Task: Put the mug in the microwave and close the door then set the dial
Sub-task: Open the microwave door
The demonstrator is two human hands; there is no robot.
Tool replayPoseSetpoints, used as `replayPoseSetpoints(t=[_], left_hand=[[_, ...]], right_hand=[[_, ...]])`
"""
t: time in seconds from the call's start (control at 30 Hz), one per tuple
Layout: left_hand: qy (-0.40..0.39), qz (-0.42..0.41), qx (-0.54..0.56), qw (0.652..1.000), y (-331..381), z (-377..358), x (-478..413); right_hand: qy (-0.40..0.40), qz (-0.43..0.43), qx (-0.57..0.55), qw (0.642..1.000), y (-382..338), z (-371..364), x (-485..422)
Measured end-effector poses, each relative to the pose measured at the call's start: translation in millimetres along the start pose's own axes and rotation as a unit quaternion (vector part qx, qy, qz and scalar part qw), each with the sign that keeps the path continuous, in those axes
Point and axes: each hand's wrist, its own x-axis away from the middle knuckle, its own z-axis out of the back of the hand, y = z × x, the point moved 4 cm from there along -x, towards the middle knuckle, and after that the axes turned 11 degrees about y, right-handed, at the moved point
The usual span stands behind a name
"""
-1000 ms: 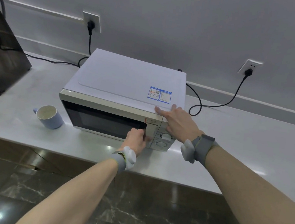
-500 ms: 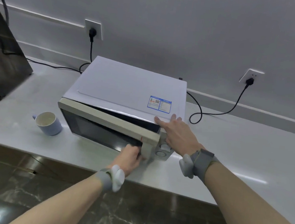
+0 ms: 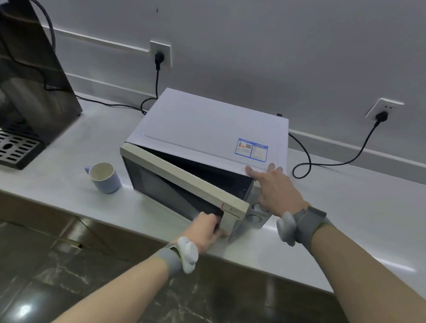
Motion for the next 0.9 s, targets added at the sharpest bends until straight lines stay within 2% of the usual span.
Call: replayPoseSetpoints(t=[0.13,0.23,0.33,0.47,0.57,0.63,0.73,0.9], left_hand=[[-0.004,0.007,0.012,1.000,-4.4,5.8,23.9],[-0.018,-0.003,0.016,1.000,-7.2,8.3,37.5],[-0.027,-0.004,0.001,1.000,-8.2,15.9,51.4],[-0.038,0.000,-0.053,0.998,-13.7,37.7,67.7],[-0.002,0.026,-0.068,0.997,-22.5,55.5,71.7],[0.040,0.048,-0.067,0.996,-29.2,70.9,73.3],[0.100,0.075,-0.034,0.992,-37.6,95.7,87.6],[0.119,0.093,0.039,0.988,-46.1,119.7,105.7]], right_hand=[[-0.022,-0.035,-0.064,0.997,-3.4,10.3,2.5],[0.023,-0.050,-0.139,0.989,-11.5,15.2,11.1],[0.068,-0.066,-0.241,0.966,-30.2,14.9,25.6],[0.056,-0.058,-0.333,0.939,-59.3,15.4,36.8],[0.000,-0.052,-0.384,0.922,-72.1,17.4,39.1],[-0.041,-0.053,-0.392,0.917,-81.4,16.2,39.4],[-0.061,-0.031,-0.374,0.925,-96.6,14.7,41.2],[-0.091,-0.022,-0.355,0.930,-113.8,11.6,43.7]])
